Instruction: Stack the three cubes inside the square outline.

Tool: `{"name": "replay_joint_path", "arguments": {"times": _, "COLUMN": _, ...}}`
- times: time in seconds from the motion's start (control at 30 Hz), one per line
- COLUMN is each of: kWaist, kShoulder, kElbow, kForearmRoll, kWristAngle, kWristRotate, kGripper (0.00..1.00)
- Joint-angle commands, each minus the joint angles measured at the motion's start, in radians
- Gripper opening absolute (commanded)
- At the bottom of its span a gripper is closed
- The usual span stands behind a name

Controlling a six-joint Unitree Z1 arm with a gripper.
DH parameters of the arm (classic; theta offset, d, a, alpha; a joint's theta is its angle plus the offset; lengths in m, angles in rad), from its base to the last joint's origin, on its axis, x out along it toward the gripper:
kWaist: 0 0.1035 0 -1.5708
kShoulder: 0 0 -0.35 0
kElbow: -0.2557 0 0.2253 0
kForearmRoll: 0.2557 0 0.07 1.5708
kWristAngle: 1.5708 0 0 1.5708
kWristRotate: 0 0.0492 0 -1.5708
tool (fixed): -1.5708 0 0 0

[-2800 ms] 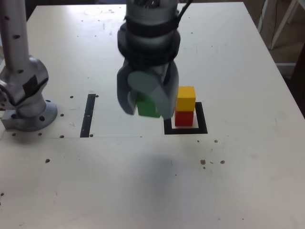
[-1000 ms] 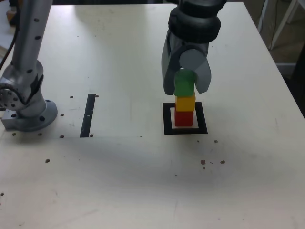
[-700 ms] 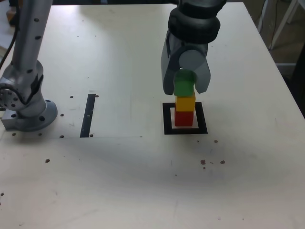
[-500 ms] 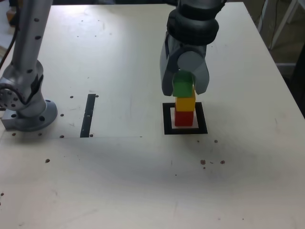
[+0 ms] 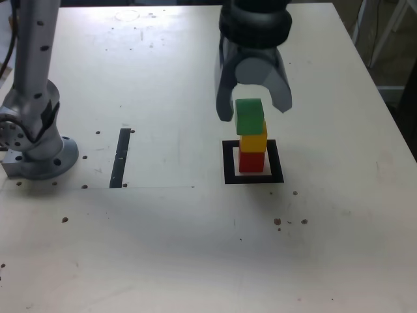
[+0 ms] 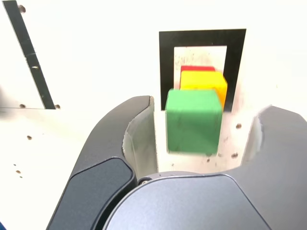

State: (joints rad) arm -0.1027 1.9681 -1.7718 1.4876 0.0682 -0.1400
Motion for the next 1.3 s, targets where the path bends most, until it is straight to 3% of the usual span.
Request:
{"name": "replay_joint_path", "arguments": {"times": 0.0, "kWaist": -0.014, "kShoulder": -0.042, "kElbow": -0.010, "kForearmRoll": 0.021, "kWristAngle": 0.005, "kWristRotate": 0.002, "kGripper": 0.93}}
{"name": "replay_joint_path", "arguments": {"times": 0.37, "kWaist": -0.107, "kShoulder": -0.342, "kElbow": 0.070, "kForearmRoll": 0.073, "kWristAngle": 0.009, "kWristRotate": -0.004, "kGripper": 0.99}}
{"name": "replay_joint_path", "arguments": {"times": 0.83, "kWaist": -0.151, "kShoulder": -0.878, "kElbow": 0.497, "kForearmRoll": 0.042, "kWristAngle": 0.029, "kWristRotate": -0.006, "kGripper": 0.99}}
{"name": "replay_joint_path", "arguments": {"times": 1.0, "kWaist": -0.151, "kShoulder": -0.951, "kElbow": 0.646, "kForearmRoll": 0.012, "kWristAngle": 0.029, "kWristRotate": 0.002, "kGripper": 0.99}}
{"name": "replay_joint_path", "arguments": {"times": 1.27, "kWaist": -0.151, "kShoulder": -0.961, "kElbow": 0.855, "kForearmRoll": -0.118, "kWristAngle": 0.022, "kWristRotate": 0.043, "kGripper": 0.99}}
